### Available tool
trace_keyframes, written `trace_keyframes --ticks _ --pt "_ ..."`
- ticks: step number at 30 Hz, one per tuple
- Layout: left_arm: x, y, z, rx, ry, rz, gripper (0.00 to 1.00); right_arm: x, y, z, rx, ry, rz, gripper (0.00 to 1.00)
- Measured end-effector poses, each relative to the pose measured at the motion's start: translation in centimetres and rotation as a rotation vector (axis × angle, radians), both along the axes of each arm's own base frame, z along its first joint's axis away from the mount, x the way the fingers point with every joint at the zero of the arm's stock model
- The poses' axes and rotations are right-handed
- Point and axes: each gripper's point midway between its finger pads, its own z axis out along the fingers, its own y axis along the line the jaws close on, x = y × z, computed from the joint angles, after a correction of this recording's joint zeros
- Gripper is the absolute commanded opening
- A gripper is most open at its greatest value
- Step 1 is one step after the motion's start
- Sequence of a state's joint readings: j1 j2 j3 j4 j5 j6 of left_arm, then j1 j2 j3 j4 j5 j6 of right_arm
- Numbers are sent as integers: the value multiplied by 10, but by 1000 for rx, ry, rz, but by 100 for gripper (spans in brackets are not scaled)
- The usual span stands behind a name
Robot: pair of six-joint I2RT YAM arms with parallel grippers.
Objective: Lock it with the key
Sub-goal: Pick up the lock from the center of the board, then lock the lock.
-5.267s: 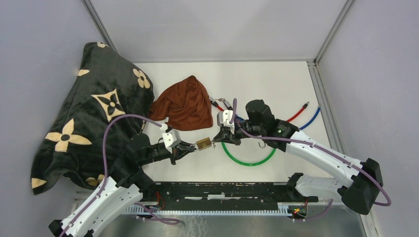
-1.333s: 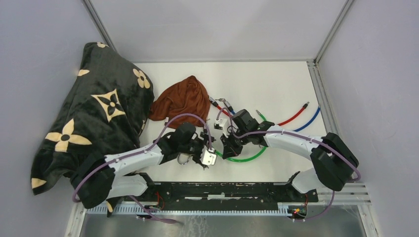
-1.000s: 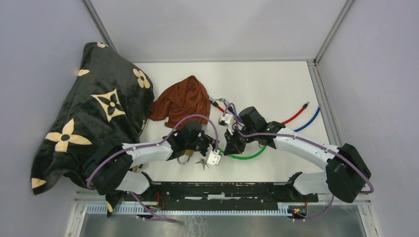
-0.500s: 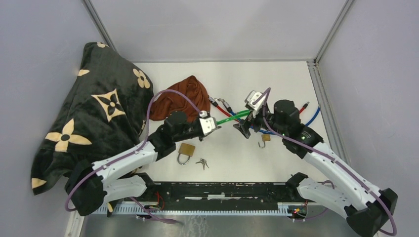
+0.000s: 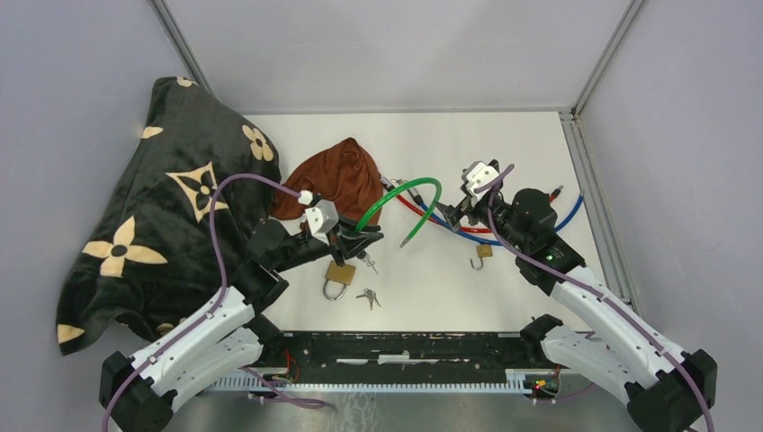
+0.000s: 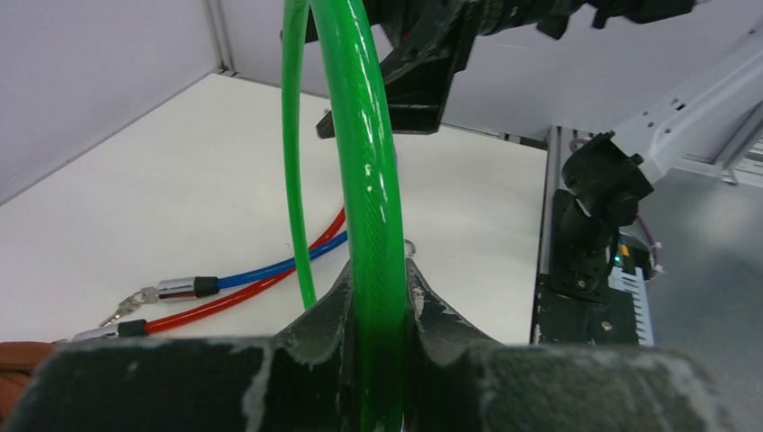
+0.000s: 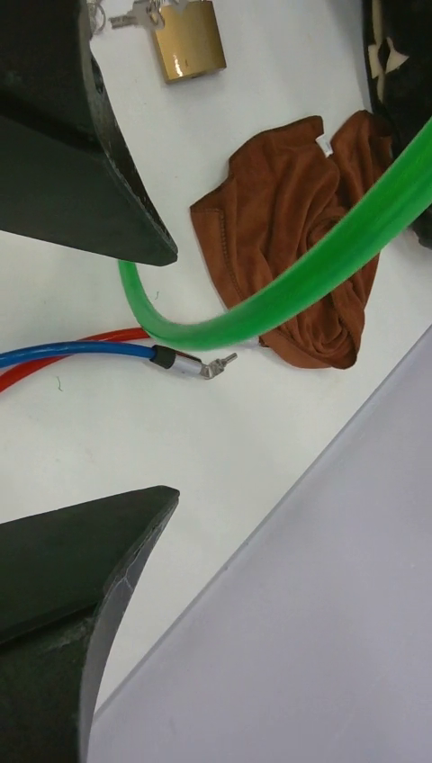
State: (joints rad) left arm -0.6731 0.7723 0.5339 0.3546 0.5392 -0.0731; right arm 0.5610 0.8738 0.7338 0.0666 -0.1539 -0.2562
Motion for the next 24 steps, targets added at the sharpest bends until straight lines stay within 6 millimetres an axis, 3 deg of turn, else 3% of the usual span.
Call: trace_keyframes --ticks 8,17,21,24 --pt "-17 7 8 -52 8 -35 2 20 4 -40 69 62 13 96" --pt "-14 13 22 -112 11 -10 2 11 15 -86 203 164 55 81" --pt "-13 13 24 -120 12 -6 2 12 23 -84 262 182 78 81" --pt "-13 13 24 -120 15 -6 2 14 28 -78 296 173 95 71"
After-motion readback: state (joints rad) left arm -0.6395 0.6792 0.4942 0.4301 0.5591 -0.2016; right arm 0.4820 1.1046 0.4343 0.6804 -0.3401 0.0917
